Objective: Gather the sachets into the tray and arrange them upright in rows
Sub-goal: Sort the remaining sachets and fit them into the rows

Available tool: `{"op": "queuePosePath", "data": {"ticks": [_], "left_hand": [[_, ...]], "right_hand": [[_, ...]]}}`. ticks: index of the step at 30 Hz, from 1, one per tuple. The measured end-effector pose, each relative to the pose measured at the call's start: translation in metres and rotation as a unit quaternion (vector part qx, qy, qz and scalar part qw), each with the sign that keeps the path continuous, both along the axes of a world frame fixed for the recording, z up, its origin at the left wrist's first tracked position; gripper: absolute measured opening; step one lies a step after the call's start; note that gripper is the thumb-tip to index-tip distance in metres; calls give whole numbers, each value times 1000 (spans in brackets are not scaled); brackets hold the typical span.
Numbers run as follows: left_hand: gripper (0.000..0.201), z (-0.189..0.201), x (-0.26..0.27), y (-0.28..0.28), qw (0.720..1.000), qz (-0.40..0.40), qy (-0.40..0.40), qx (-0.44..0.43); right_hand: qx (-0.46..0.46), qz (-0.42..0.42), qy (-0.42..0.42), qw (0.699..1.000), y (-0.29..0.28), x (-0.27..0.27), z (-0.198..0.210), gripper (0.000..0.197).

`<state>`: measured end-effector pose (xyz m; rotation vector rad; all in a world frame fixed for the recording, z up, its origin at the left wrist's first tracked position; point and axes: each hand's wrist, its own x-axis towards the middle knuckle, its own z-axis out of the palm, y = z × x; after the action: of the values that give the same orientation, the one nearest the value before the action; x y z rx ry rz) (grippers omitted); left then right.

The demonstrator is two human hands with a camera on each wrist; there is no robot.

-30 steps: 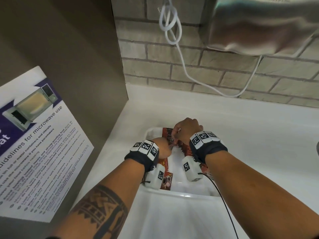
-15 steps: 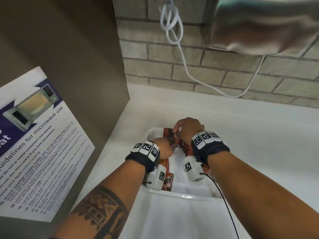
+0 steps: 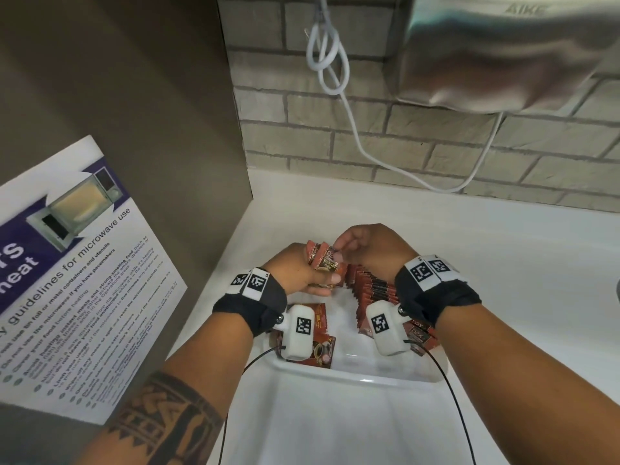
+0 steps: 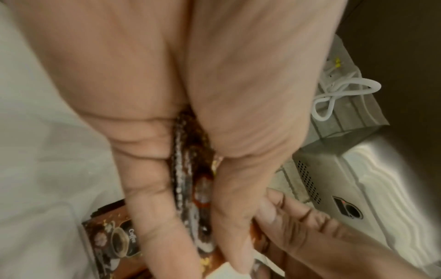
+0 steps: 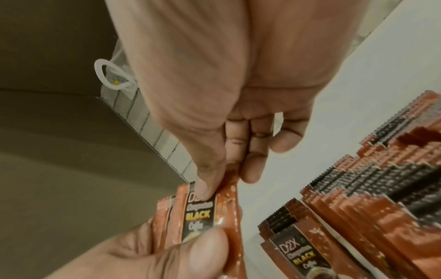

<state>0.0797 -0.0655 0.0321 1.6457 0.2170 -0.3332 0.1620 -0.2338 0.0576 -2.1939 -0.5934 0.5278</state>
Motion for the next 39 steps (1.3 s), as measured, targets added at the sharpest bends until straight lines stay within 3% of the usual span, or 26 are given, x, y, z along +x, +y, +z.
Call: {"op": "queuePosePath", "data": {"ticks": [4,10,17,21,25,34,39], "left_hand": [[35,3,-5,2,999,-14,-27,-22],[24,2,-10,4,998,32,-32,38],[22,2,-12,5,965,30,115,235],[30,-5,-9,-7,952,-55,140,268],[23,-14,0,-16,928,-111,137,329],[29,-19,17,-17,903,-139,140,381],[28,-22,21,-18,901,-141,141,385]], "right_hand": [[37,-24,-17,999,-4,0,11,6],[39,-32,-30,998,0,-4,23,7],[-105,-38,-116,987,5,-2,13,8],[-206,-39,-107,972,19,0,-1,10],[-272,-34,-109,955,33,1,-12,19],[-321,-12,-107,941,39,8,-26,18],[-283,-9,-93,955,36,11,-26,20]]}}
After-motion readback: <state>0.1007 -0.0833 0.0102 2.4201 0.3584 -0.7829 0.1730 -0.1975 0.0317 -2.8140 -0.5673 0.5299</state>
